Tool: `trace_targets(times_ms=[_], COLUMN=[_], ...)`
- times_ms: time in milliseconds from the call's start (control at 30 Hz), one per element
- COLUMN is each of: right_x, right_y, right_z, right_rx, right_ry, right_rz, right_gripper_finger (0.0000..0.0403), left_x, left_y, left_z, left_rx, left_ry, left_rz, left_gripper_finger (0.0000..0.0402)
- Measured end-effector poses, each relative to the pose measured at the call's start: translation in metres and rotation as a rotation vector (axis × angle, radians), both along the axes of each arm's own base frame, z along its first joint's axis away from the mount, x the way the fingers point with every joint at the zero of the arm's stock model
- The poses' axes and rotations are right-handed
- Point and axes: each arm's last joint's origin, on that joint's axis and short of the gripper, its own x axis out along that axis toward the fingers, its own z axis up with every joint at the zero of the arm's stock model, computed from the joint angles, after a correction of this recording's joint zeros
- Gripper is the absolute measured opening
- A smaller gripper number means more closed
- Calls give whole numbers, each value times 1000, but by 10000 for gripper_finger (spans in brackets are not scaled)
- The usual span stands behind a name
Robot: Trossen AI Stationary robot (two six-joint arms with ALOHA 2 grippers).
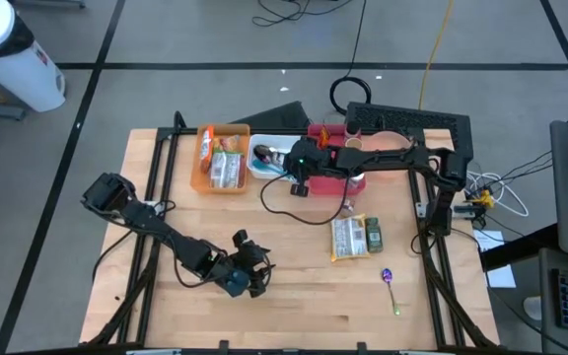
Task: Pick & Place Food Item
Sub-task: Put the left purple spoon into the white bin, then put the yellow noodle pack into the orange bin
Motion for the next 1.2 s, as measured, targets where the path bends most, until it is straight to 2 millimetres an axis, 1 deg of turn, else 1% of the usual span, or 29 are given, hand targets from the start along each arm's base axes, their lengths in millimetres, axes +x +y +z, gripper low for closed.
trace_targets(times_ms=[167, 300, 433, 533, 600, 667, 767, 867, 900, 1000, 1067, 1133, 1200], right_x=[0, 1, -4, -12, -12, -19, -23, -38, -42, -62, -75, -93, -107], right_y=[0, 3, 11, 22, 32, 47, 70, 96, 105, 130, 145, 158, 170], right_z=[0, -1, 0, 5, 9, 14, 22, 21, 21, 16, 13, 4, -2], right_rx=[5, 76, 105, 124, 125, 142, 191, 251, 252, 256, 267, 290, 315], right_ry=[-1, -19, 36, 90, 90, 103, 31, 9, -26, -72, -140, -174, -253], right_rz=[5, 40, 69, 88, 113, 155, 231, 299, 324, 390, 434, 466, 504], right_gripper_finger=[89, 132, 163, 176, 181, 182, 180, 175, 174, 172, 172, 172, 173], left_x=[0, 0, 0, 0, 0, 0, 1, 2, 2, 3, 4, 5, 7], left_y=[0, 0, 0, 0, 1, 1, 2, 1, 1, -1, -2, -3, -3], left_z=[0, 0, 0, 0, 0, 1, 2, 3, 3, 5, 5, 7, 8], left_rx=[1, 0, 1, 11, 18, 22, 22, -7, -12, -27, -28, -36, -43], left_ry=[0, 0, 0, -6, -14, -24, -45, -70, -72, -77, -74, -83, -85], left_rz=[0, 0, 1, 13, 27, 37, 70, 85, 83, 51, 18, -11, -41], left_gripper_finger=[218, 218, 218, 218, 218, 218, 218, 218, 218, 218, 218, 218, 218])
